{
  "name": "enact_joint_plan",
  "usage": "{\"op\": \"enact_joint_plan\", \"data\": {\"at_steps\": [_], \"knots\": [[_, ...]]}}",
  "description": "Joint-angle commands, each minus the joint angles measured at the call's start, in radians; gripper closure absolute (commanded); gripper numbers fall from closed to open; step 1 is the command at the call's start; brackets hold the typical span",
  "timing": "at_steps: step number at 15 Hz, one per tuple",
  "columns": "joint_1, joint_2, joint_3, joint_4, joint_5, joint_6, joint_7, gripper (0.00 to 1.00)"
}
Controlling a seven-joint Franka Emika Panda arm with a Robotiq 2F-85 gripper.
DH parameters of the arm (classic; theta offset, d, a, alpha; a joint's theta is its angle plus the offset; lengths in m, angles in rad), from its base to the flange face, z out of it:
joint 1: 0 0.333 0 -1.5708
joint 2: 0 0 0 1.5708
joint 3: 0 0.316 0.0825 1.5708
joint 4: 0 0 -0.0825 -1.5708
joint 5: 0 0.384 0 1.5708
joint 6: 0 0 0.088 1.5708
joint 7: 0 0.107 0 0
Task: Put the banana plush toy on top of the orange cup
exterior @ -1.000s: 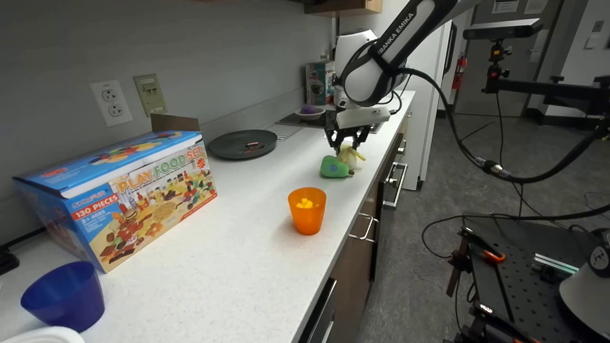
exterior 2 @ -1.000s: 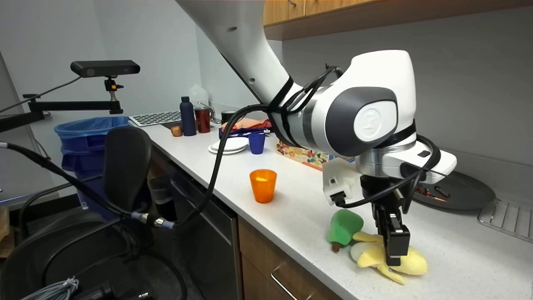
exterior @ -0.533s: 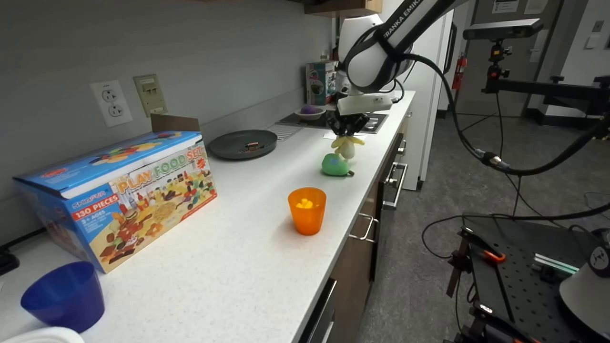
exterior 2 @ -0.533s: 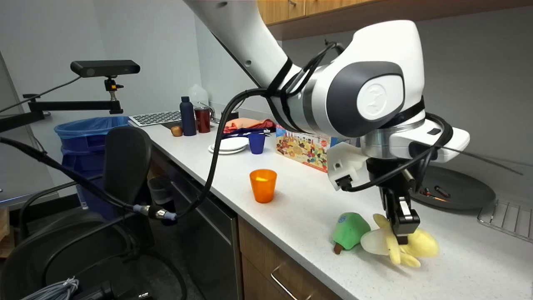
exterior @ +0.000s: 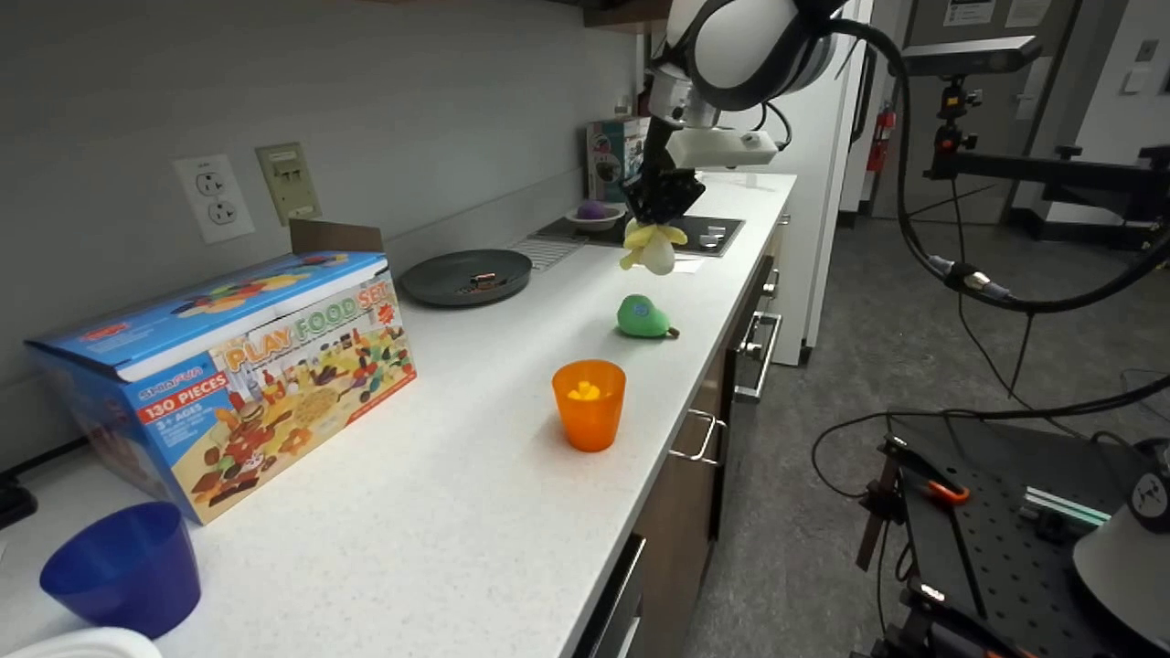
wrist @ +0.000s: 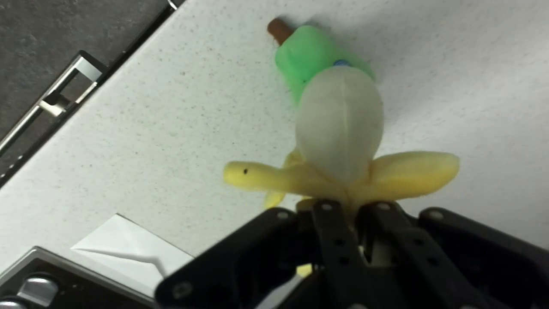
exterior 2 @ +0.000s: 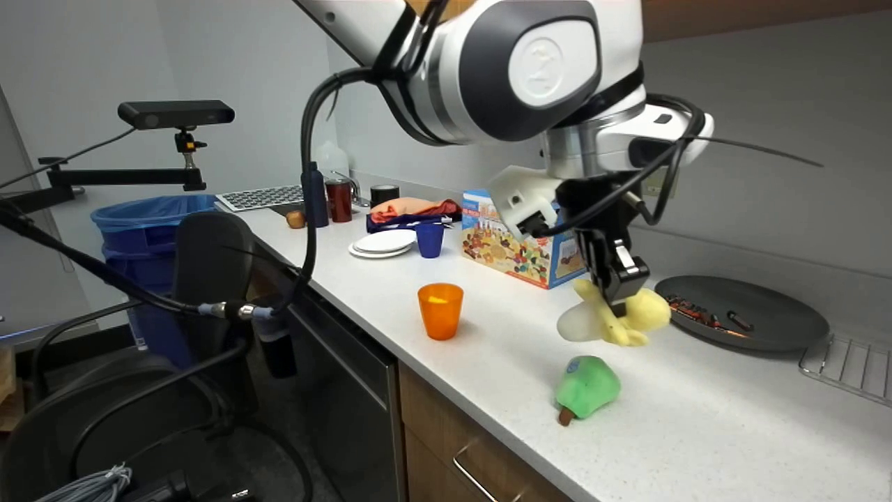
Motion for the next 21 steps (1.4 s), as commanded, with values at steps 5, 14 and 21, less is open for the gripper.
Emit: {"op": "enact_joint_plan", "data": {"at_steps": [5,14,21], "knots": [[0.081,-0.228,0.094,-0.142,0.163,-0.039,-0.244,0.97],[0.199,-0.277,0.169,-0.161,0.286,-0.158,-0.319,0.97],[0.198,-0.270,0.184,-0.159,0.303,-0.313,-0.273,0.97]]}}
